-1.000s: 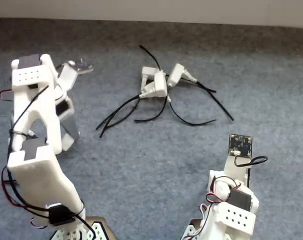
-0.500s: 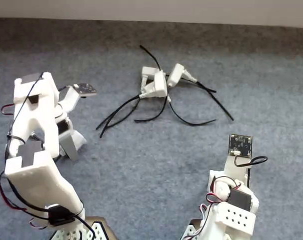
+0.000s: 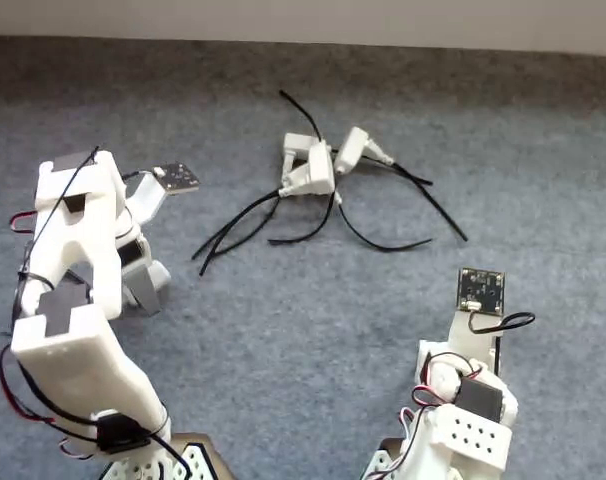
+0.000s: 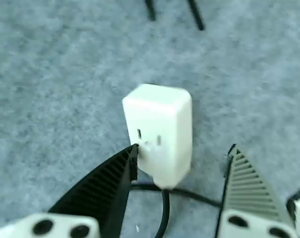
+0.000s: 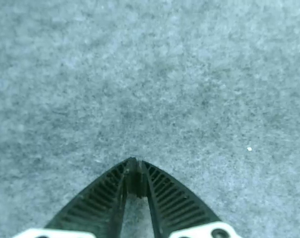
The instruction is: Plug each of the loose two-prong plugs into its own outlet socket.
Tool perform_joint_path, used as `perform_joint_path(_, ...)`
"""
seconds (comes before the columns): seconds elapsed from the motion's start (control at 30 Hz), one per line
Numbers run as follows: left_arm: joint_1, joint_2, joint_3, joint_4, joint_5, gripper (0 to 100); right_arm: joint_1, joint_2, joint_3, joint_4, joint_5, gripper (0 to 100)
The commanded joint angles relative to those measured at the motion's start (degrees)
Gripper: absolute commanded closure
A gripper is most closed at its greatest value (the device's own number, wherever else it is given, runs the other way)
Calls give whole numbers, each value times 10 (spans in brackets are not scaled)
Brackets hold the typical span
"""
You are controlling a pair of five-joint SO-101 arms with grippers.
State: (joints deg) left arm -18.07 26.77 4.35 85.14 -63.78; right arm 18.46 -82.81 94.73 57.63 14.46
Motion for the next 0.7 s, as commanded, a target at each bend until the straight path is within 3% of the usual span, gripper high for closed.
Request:
perform_joint_path(0.0, 21, 7, 3, -7, -2, 716, -9, 2, 9, -10, 10, 988)
perform_joint_path(0.2, 41, 41, 1, -11, -3, 719, -9, 2, 9, -10, 10, 988)
perform_joint_path(0.4, 78, 48, -32, 4, -3, 904, -9, 2, 9, -10, 10, 988)
perform_joint_path(0.6, 127, 48, -158, 159, 0, 976, -9, 2, 9, -10, 11, 988)
perform_joint_path(0.67, 143, 43, -176, 170, 7, 976, -9, 2, 9, -10, 11, 988)
